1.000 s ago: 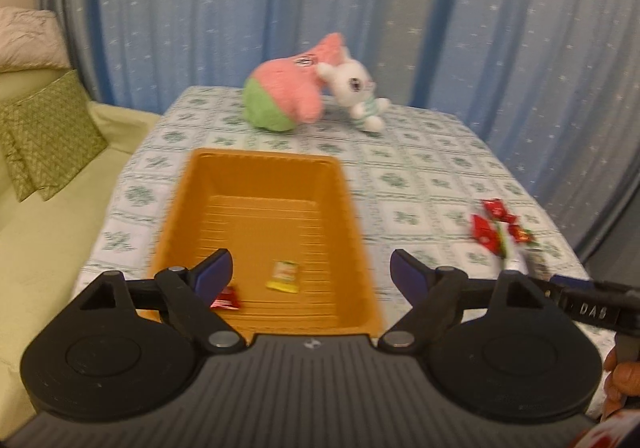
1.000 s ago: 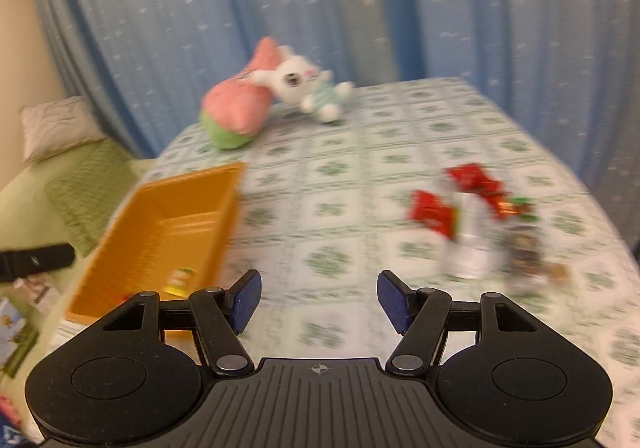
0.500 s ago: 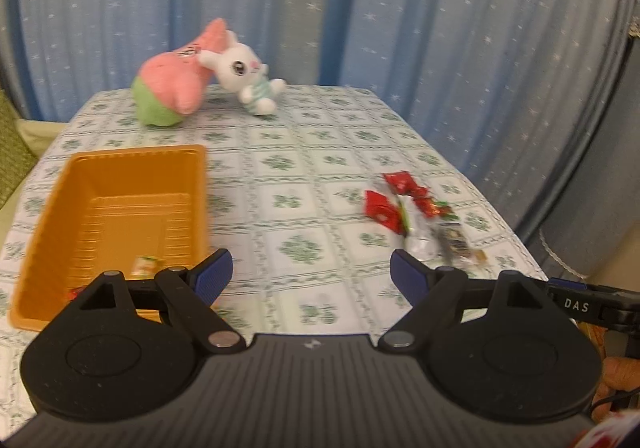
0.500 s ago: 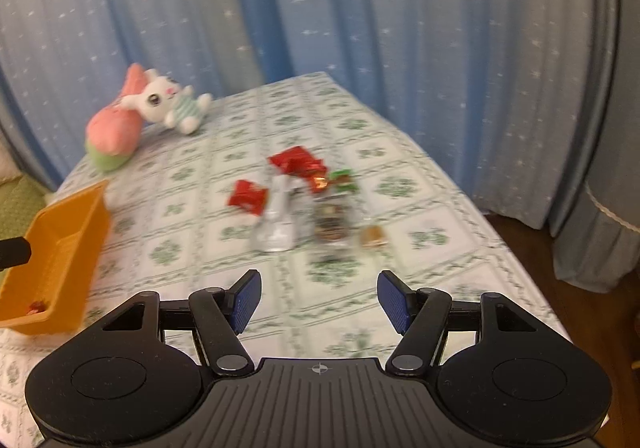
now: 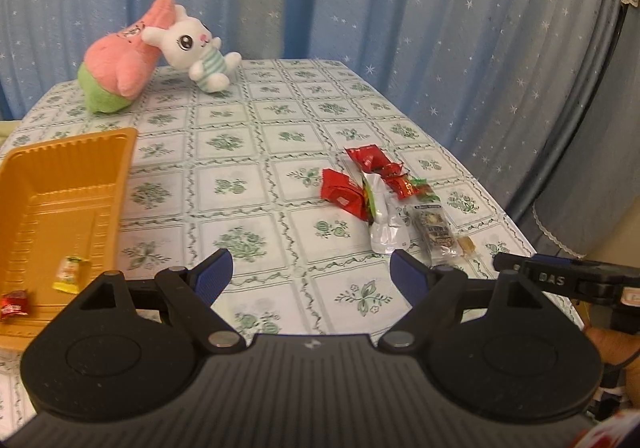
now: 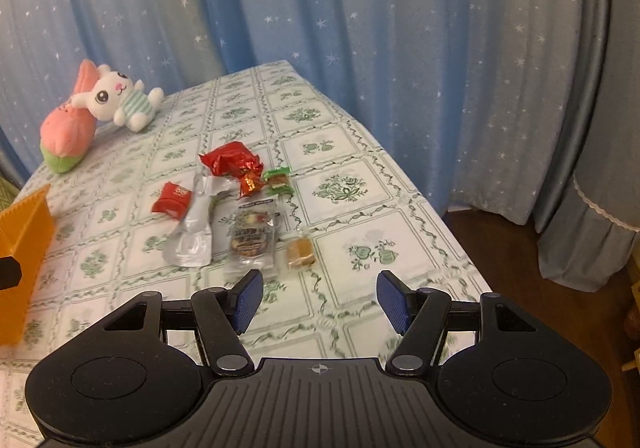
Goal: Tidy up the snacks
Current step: 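Grasp the small cake with the right tool while the left tool grasps the clear nut packet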
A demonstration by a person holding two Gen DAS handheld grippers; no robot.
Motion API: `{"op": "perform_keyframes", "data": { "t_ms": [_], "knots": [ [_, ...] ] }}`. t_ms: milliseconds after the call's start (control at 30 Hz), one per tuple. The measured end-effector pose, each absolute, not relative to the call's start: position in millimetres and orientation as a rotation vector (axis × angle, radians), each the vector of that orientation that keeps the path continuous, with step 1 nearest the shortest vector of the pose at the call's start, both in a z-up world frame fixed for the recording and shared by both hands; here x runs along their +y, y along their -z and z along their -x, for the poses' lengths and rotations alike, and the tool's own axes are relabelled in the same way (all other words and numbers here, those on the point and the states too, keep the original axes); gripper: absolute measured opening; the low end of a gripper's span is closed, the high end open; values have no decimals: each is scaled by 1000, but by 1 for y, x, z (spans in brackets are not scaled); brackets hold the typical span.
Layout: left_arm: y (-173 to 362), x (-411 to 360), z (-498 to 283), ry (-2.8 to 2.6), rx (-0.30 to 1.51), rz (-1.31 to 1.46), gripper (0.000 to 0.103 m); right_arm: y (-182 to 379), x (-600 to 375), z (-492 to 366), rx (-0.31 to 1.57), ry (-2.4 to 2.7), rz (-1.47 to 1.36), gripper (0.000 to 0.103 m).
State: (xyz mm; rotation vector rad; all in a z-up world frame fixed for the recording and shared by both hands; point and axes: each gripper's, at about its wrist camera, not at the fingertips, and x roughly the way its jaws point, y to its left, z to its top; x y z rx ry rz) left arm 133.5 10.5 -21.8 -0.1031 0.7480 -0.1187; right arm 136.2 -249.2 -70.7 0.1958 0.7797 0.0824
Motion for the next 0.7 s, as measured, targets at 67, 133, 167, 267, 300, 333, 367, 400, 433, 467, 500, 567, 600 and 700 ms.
{"op": "perform_keyframes", "data": {
  "t_ms": [67, 133, 167, 267, 300, 333, 367, 400, 433, 467, 500, 567, 600, 700],
  "knots": [
    [28, 7, -139, 124, 753, 108, 84, 79, -249, -146, 782, -98, -179, 56],
    [34, 3, -145, 125, 759, 108, 84, 86, -248, -157, 785, -117, -172, 50],
    [36, 2, -148, 126, 762, 109, 84, 89, -246, -162, 787, -122, -166, 49],
    [44, -1, -154, 130, 770, 109, 84, 97, -242, -178, 790, -141, -147, 44],
    [46, -1, -156, 131, 773, 110, 84, 99, -240, -182, 796, -145, -145, 43],
    [48, -2, -158, 132, 775, 112, 84, 101, -239, -186, 800, -149, -146, 42],
    [50, -2, -160, 132, 778, 114, 84, 103, -237, -190, 803, -151, -142, 41],
    [52, -2, -161, 133, 781, 116, 84, 105, -236, -194, 810, -153, -132, 39],
    [54, -3, -162, 133, 782, 117, 84, 107, -233, -197, 820, -154, -122, 36],
    [55, -3, -163, 134, 782, 118, 84, 110, -232, -200, 831, -155, -116, 35],
    [56, -3, -164, 135, 782, 119, 84, 111, -231, -201, 825, -153, -108, 35],
    [57, -3, -166, 139, 782, 121, 84, 112, -227, -204, 822, -153, -79, 33],
    [58, -4, -167, 140, 782, 120, 84, 112, -226, -205, 821, -152, -72, 30],
    [60, -5, -170, 144, 783, 118, 84, 113, -222, -206, 823, -164, -56, 21]
  ]
}}
